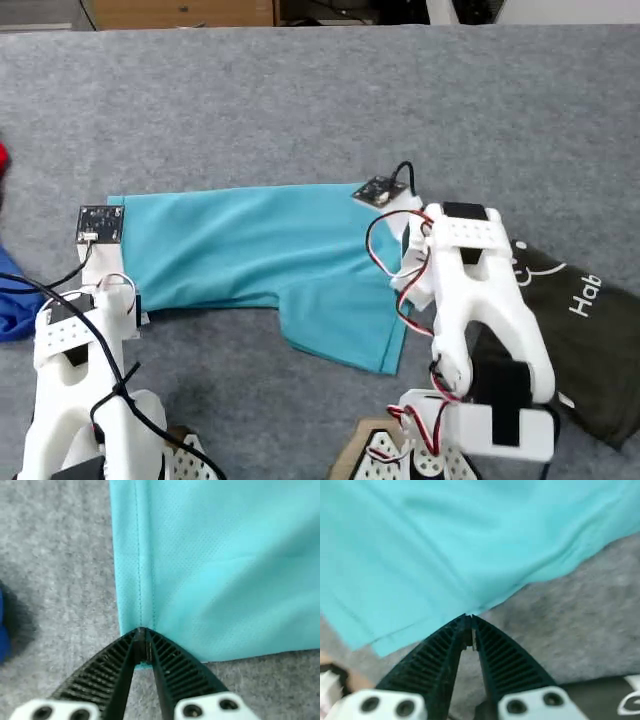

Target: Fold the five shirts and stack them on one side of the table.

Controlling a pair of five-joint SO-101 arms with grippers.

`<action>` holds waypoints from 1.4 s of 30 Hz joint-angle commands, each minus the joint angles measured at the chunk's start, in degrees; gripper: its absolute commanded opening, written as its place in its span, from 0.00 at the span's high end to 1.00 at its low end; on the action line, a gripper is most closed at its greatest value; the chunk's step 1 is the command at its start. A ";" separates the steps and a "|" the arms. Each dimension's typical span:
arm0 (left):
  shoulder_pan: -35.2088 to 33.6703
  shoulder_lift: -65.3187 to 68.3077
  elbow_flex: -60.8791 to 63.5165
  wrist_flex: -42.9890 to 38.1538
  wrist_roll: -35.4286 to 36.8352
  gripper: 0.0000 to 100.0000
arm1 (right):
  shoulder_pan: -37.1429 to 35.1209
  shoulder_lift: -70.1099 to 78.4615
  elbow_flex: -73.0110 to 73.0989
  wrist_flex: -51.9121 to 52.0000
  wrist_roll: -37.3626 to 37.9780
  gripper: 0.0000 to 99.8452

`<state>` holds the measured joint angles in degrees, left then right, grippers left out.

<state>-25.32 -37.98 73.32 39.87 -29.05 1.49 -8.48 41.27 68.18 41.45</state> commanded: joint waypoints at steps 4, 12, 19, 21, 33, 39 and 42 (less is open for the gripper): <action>-0.35 -0.92 0.00 -0.53 0.53 0.98 | -8.84 -19.65 -0.66 9.41 -1.49 1.00; -0.35 -2.86 0.09 -0.62 2.81 0.98 | -19.56 -23.16 11.12 4.84 -7.38 1.00; -0.44 -4.70 2.11 -3.08 2.81 0.98 | -19.30 -20.44 18.59 0.44 -4.48 1.00; -0.44 -5.23 2.37 -3.08 2.81 0.98 | -18.59 -19.65 20.09 -1.14 -3.52 1.00; -0.35 -6.55 3.08 -3.43 2.81 0.98 | -2.77 -12.62 20.53 -3.60 8.18 1.00; -0.35 -6.55 3.08 -3.43 2.81 0.98 | -3.03 -13.14 19.21 -0.79 8.44 1.00; -0.35 -6.55 3.08 -3.43 2.81 0.98 | -6.29 -17.63 17.36 3.52 8.00 1.00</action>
<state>-25.32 -43.34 76.66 37.32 -26.59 -2.46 -22.20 61.23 68.26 49.45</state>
